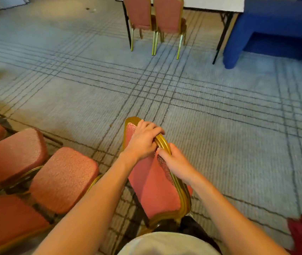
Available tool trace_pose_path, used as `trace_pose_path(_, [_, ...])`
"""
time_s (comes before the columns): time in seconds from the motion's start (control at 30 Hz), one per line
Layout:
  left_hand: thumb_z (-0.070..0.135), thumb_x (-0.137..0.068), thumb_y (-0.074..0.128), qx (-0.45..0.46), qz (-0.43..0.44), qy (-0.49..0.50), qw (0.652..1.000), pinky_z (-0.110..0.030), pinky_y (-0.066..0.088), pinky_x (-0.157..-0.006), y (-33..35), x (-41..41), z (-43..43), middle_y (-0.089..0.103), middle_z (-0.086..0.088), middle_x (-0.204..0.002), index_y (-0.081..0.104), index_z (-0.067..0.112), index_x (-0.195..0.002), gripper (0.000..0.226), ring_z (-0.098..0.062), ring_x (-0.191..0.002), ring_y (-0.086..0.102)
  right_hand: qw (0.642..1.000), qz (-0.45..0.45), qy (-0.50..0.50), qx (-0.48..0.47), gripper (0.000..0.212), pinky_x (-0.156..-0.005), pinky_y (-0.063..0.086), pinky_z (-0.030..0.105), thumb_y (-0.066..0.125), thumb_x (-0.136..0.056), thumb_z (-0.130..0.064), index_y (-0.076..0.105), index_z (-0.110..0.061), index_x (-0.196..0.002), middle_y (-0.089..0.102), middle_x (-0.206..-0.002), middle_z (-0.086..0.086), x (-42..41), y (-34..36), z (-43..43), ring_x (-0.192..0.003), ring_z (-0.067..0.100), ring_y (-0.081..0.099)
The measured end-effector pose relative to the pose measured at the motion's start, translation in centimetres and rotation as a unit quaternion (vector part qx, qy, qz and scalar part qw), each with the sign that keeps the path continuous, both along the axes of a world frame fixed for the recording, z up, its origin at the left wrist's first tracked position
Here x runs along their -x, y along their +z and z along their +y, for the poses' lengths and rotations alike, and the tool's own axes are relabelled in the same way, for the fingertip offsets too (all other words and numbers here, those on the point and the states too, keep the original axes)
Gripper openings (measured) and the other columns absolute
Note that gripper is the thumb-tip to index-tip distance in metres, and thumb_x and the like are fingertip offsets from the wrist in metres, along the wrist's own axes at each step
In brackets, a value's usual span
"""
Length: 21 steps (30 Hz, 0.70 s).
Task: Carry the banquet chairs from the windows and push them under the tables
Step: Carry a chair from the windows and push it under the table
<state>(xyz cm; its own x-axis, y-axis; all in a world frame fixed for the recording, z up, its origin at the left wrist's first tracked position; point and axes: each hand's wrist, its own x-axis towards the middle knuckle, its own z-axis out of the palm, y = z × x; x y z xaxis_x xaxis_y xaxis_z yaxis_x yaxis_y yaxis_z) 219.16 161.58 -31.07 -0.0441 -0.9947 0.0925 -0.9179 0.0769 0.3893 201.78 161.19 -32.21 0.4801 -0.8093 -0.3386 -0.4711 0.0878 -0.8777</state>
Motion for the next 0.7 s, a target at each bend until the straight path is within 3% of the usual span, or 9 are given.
trace_pose_path(0.07, [0.014,-0.083,0.060,-0.005,0.000,-0.014,1.000,-0.040,0.036,-0.101,0.0,-0.1,-1.0,0.066,-0.003,-0.113,0.064,0.026,-0.131,0.050,-0.027,-0.108,0.050,0.997,0.001,-0.039,0.059,0.027,-0.081,0.051,0.046,0.053,-0.093,-0.052,0.059,-0.026,-0.095,0.063,-0.092,0.001,-0.1,-0.2,0.1,-0.090,0.020,0.062])
trace_pose_path(0.17, [0.014,-0.083,0.061,-0.012,-0.007,-0.025,1.000,-0.036,0.030,-0.098,0.2,-0.5,-2.3,0.067,0.000,-0.125,0.060,0.028,-0.139,0.058,-0.026,-0.110,0.050,0.988,0.008,-0.073,0.134,0.025,-0.074,0.049,0.040,0.056,-0.095,-0.048,0.061,-0.024,-0.092,0.060,-0.090,0.001,-0.6,-0.4,0.0,-0.084,0.017,0.061])
trace_pose_path(0.27, [0.016,-0.086,0.062,-0.009,-0.012,-0.024,1.000,-0.031,0.023,-0.091,0.4,-0.8,-2.9,0.068,0.003,-0.121,0.065,0.028,-0.129,0.045,-0.023,-0.110,0.048,0.984,0.030,-0.078,0.158,0.028,-0.070,0.048,0.036,0.055,-0.095,-0.050,0.062,-0.023,-0.091,0.060,-0.088,0.000,-1.2,-0.6,-0.5,-0.081,0.014,0.060])
trace_pose_path(0.37, [0.020,-0.087,0.062,0.001,-0.026,-0.023,0.999,-0.033,0.026,-0.097,0.2,-1.1,-3.2,0.069,0.004,-0.114,0.068,0.026,-0.118,0.033,-0.021,-0.107,0.049,0.982,0.059,-0.093,0.155,0.037,-0.062,0.050,0.038,0.053,-0.088,-0.060,0.062,-0.024,-0.087,0.063,-0.079,-0.002,-1.6,-0.4,-0.8,-0.071,0.016,0.062])
trace_pose_path(0.53, [0.014,-0.080,0.061,0.014,-0.038,0.015,0.999,-0.033,0.028,-0.098,-0.4,-1.8,-3.7,0.067,0.009,-0.100,0.066,0.027,-0.100,0.024,-0.020,-0.102,0.050,0.973,0.118,-0.072,0.184,0.017,-0.059,0.051,0.040,0.064,-0.088,-0.039,0.060,-0.023,-0.085,0.065,-0.071,-0.003,-2.5,0.2,-1.7,-0.065,0.020,0.063])
trace_pose_path(0.7, [0.015,-0.079,0.060,0.008,-0.040,0.048,0.998,-0.035,0.024,-0.091,-0.2,-3.8,-4.3,0.065,0.008,-0.097,0.063,0.027,-0.100,0.024,-0.020,-0.097,0.046,0.948,0.175,-0.017,0.267,0.017,-0.062,0.050,0.039,0.061,-0.087,-0.037,0.062,-0.020,-0.091,0.070,-0.081,0.007,-3.6,1.3,-4.1,-0.076,0.032,0.067])
